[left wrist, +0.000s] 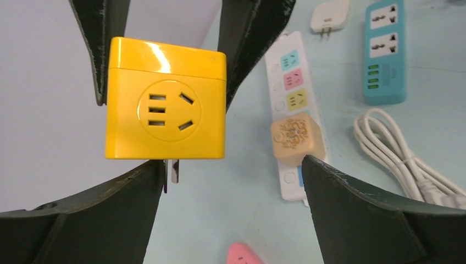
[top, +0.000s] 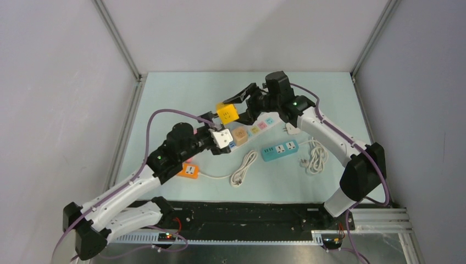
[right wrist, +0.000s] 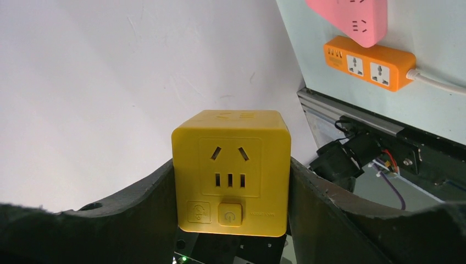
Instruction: Insert the plug
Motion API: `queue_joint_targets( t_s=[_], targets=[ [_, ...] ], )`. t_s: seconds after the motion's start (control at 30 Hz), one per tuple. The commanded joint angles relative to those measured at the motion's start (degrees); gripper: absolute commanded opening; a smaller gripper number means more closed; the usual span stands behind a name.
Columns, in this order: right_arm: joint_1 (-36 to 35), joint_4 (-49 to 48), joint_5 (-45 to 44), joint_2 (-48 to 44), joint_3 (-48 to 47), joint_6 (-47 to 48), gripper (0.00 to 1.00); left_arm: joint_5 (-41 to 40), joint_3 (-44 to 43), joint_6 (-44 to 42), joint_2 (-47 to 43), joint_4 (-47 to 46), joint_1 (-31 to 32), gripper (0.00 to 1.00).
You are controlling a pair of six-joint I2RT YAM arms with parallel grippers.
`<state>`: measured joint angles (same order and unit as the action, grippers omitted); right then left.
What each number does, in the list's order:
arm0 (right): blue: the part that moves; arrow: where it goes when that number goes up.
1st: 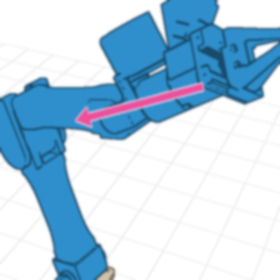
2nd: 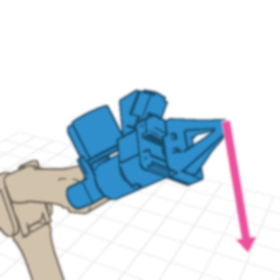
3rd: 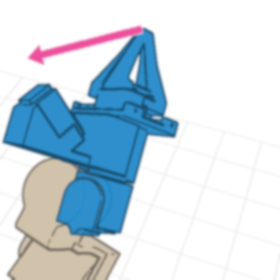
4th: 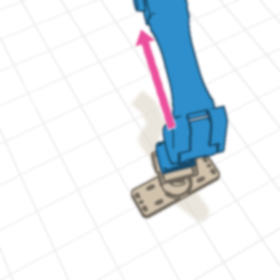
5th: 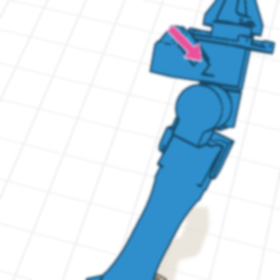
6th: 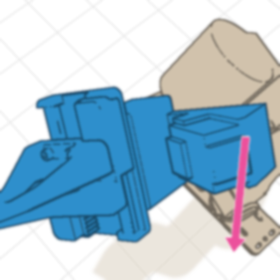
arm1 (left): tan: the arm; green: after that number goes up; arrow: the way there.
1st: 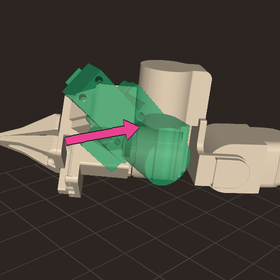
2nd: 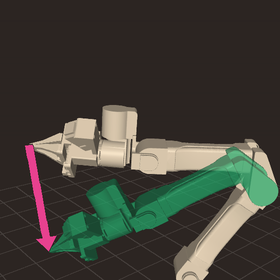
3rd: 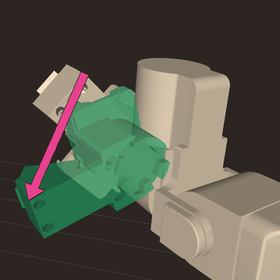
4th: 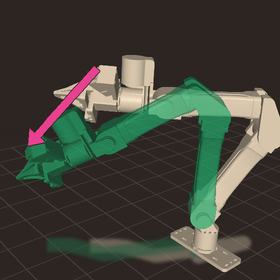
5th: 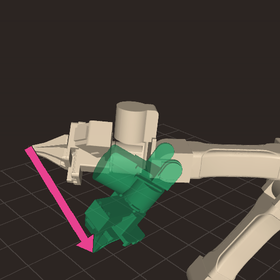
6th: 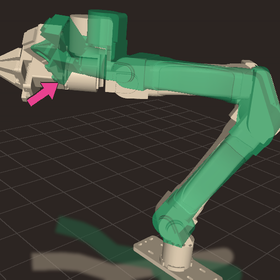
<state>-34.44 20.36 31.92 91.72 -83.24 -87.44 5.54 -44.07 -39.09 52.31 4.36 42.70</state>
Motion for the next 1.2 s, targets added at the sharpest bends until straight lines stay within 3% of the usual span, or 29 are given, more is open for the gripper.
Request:
queue_joint_targets(
  t_s=[0.0,0.3,0.43,0.73,1.0,1.17],
  targets=[
    [-0.8,-2.5,2.1,-0.2,-0.3,-0.9,0.11,-4.0,-0.9,-2.8,0.3,-11.7,0.2,1.00],
    [-1.0,-3.0,2.6,-1.1,1.1,-0.5,0.11,-7.5,-1.0,-5.3,0.1,-14.0,0.1,0.99],
    [-0.5,-2.8,1.6,-1.9,1.8,0.1,0.05,-6.3,-1.1,-1.9,-2.9,-13.3,0.1,0.99],
    [0.9,-2.7,0.2,-2.5,1.9,2.8,0.04,-0.7,-2.8,4.3,-9.2,-6.0,0.1,1.00],
    [1.0,-3.1,2.2,-3.7,1.9,2.5,0.04,6.3,-5.3,1.7,-5.9,2.6,0.1,1.00],
    [0.7,-1.6,3.1,-4.4,1.9,3.0,0.05,5.3,-6.9,-0.5,-1.9,3.1,-0.3,1.00]
  ],
)
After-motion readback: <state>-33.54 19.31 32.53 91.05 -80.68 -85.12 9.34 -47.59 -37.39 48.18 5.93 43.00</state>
